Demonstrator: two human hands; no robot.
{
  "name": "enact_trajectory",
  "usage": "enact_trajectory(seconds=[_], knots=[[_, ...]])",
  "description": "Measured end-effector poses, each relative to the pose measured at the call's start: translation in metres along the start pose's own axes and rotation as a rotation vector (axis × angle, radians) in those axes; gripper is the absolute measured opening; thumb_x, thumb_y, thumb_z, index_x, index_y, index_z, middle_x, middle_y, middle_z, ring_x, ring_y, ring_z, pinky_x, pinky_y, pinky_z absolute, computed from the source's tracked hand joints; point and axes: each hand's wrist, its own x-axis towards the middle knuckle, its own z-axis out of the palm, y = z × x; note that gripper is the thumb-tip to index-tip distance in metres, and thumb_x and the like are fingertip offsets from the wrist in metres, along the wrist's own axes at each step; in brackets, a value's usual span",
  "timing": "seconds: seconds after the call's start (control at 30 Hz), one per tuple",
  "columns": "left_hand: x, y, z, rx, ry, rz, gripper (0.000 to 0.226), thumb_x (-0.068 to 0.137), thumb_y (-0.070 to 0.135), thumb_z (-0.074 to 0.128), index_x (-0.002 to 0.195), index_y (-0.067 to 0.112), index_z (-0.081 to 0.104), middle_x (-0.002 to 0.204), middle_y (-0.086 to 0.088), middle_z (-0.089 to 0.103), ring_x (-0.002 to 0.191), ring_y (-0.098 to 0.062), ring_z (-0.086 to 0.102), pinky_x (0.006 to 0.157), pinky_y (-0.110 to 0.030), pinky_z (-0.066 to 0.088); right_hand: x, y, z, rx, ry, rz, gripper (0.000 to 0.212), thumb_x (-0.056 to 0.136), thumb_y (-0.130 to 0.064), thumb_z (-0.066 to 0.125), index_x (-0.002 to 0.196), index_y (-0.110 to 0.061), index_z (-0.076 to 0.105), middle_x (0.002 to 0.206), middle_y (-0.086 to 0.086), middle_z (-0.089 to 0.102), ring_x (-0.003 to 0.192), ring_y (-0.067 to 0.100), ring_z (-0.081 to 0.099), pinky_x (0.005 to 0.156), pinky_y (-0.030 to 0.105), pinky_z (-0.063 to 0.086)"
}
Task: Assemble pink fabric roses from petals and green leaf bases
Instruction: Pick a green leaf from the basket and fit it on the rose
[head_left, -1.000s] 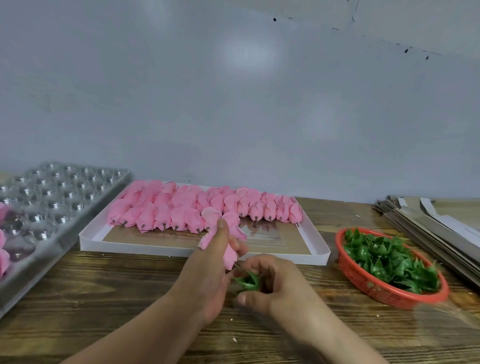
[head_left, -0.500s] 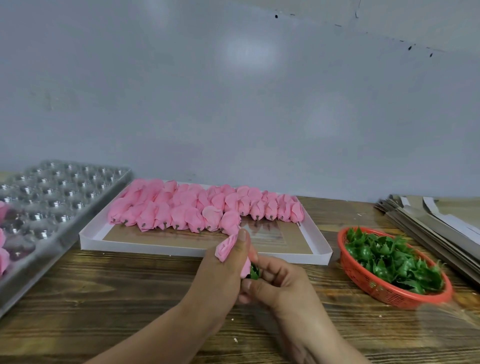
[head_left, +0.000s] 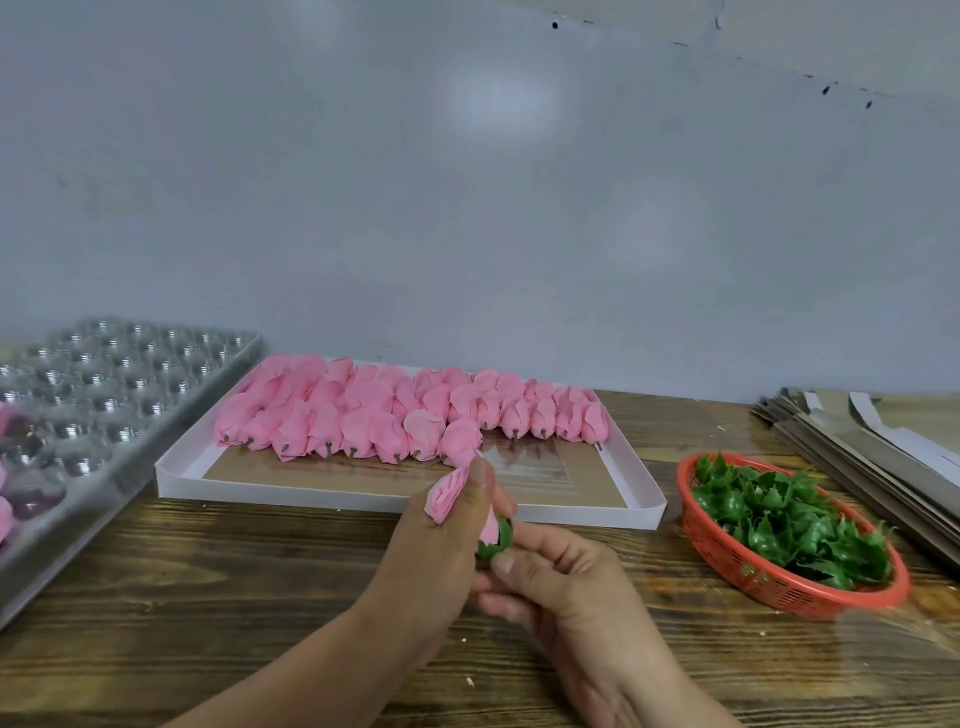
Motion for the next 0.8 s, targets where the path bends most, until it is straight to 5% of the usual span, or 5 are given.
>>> enact_trajectory(seconds=[0.23, 0.43, 0.63, 0.8], knots=[[-0.001, -0.001, 0.002, -0.056, 0.005, -0.004, 0.041, 0.072, 0.062, 0.046, 0.085, 0.035, 0.073, 0.077, 0.002, 0.064, 0.065, -0.011, 0.062, 0.051, -0.022, 0.049, 0.002, 0.002, -0.002, 0.047, 0.056, -0.015, 0.035, 0.058, 0.001, 0.068, 0.092, 0.009, 0.067, 0.082, 0.024, 0.069, 0.060, 0.023, 0.068, 0.055, 0.024, 0.057], [-0.004, -0.001, 0.004, -0.015, -0.031, -0.024, 0.045, 0.066, 0.072, 0.041, 0.095, 0.051, 0.069, 0.093, 0.007, 0.070, 0.077, -0.006, 0.069, 0.062, -0.020, 0.051, -0.002, 0.001, 0.002, 0.020, 0.107, -0.147, 0.018, 0.063, 0.006, 0.067, 0.081, 0.007, 0.066, 0.076, 0.021, 0.071, 0.056, 0.022, 0.067, 0.052, 0.024, 0.056], [-0.005, -0.003, 0.006, -0.215, -0.064, -0.145, 0.050, 0.070, 0.071, 0.045, 0.100, 0.041, 0.071, 0.105, -0.011, 0.072, 0.101, -0.025, 0.069, 0.090, -0.044, 0.053, -0.002, 0.004, 0.006, -0.150, 0.178, -0.413, 0.048, 0.074, 0.021, 0.059, 0.071, -0.023, 0.078, 0.068, 0.009, 0.072, 0.058, 0.014, 0.067, 0.056, 0.023, 0.055], [-0.002, 0.001, 0.009, -0.403, -0.036, -0.308, 0.051, 0.075, 0.061, 0.044, 0.098, 0.027, 0.074, 0.104, -0.018, 0.072, 0.098, -0.031, 0.068, 0.089, -0.044, 0.052, 0.002, 0.014, 0.000, -0.504, 0.292, -0.678, 0.042, 0.072, 0.006, 0.073, 0.083, -0.034, 0.075, 0.077, -0.005, 0.074, 0.069, 0.006, 0.069, 0.061, 0.019, 0.054]])
